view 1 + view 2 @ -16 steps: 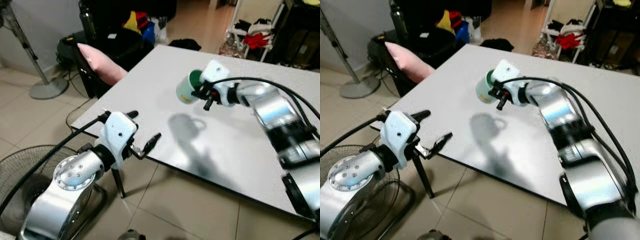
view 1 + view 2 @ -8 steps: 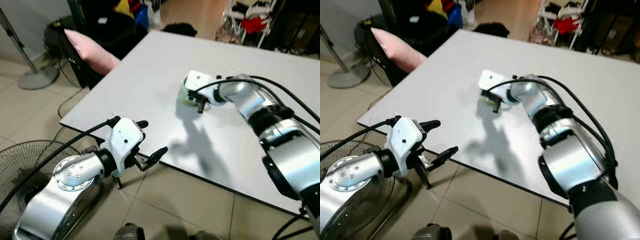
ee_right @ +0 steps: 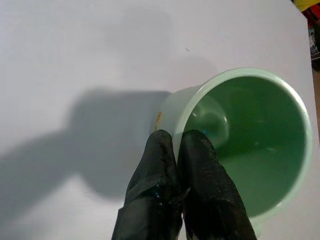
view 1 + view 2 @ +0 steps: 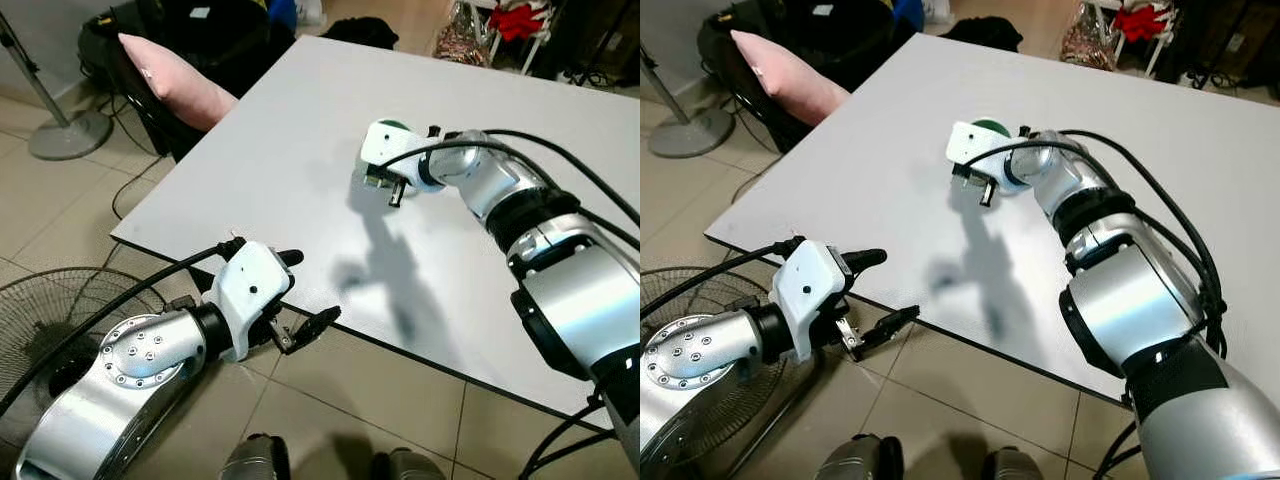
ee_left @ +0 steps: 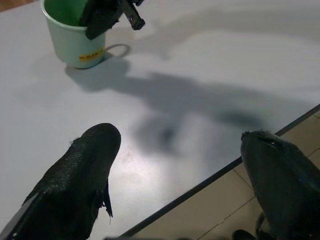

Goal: Setting the table

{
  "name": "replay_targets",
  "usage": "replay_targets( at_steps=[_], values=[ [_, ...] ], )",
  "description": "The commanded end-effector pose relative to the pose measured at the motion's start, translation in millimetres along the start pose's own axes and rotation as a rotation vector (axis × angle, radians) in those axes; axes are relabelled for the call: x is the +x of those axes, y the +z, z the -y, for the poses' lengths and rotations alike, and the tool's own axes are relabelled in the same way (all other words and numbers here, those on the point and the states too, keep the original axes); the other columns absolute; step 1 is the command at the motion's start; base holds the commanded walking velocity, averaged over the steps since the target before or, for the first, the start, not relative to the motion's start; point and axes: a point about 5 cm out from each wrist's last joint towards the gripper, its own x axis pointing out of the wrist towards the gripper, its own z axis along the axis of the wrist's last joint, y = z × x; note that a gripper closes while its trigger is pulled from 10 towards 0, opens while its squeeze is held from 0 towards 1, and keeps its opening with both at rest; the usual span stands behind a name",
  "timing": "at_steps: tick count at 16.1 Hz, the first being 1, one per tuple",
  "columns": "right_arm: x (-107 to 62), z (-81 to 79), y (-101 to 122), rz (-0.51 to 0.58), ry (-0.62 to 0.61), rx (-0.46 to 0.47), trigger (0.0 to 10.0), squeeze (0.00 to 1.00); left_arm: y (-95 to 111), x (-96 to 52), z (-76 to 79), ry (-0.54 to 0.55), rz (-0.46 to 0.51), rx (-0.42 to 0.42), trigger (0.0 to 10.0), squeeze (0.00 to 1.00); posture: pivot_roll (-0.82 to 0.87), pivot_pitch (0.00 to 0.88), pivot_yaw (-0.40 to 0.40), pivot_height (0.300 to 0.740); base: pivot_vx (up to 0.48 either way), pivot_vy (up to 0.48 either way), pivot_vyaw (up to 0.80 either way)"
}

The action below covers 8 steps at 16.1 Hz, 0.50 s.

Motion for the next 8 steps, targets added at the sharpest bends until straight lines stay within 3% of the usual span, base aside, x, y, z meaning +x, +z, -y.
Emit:
replay_targets(
  at_steps=[1,2,3,5,6,7,8],
  values=[
    [-1.7,4.0,4.8,0.006,0.0,-0.017,10.0,0.0,0.7,-2.2,-0.2,0.001,-0.008,0.007,10.0,0.0,-0.02,0.16,0.023,0.74,0.0,0.0,0.0],
    [-2.2,4.8,5.5,0.006,0.001,-0.019,10.0,0.02,0.7,-2.0,-0.2,0.002,-0.008,0.007,10.0,0.0,-0.02,0.159,0.021,0.74,0.0,0.0,0.0],
    [-3.0,5.7,6.8,0.008,0.014,-0.029,10.0,0.44,1.2,-1.9,0.3,0.004,-0.007,0.006,10.0,0.0,-0.02,0.156,0.019,0.74,0.0,0.0,0.0],
    [-3.7,6.4,7.9,0.01,0.025,-0.038,10.0,0.67,1.8,-1.9,0.5,0.01,-0.004,0.002,10.0,0.0,-0.02,0.151,0.016,0.74,0.0,0.0,0.0],
    [-4.2,7.2,8.8,0.011,0.027,-0.041,10.0,0.87,2.0,-1.7,0.7,0.012,-0.002,-0.001,10.0,0.0,-0.02,0.146,0.014,0.74,0.0,0.0,0.0],
    [-5.6,9.6,10.9,0.015,0.025,-0.052,10.0,1.0,2.3,-1.5,1.0,0.012,0.0,-0.002,10.0,0.0,-0.02,0.14,0.014,0.74,0.0,0.0,0.0],
    [-6.9,11.8,12.1,0.017,0.022,-0.059,10.0,1.0,2.4,-0.8,0.4,0.013,0.001,0.0,10.0,0.0,-0.02,0.135,0.013,0.74,0.0,0.0,0.0]
  ],
)
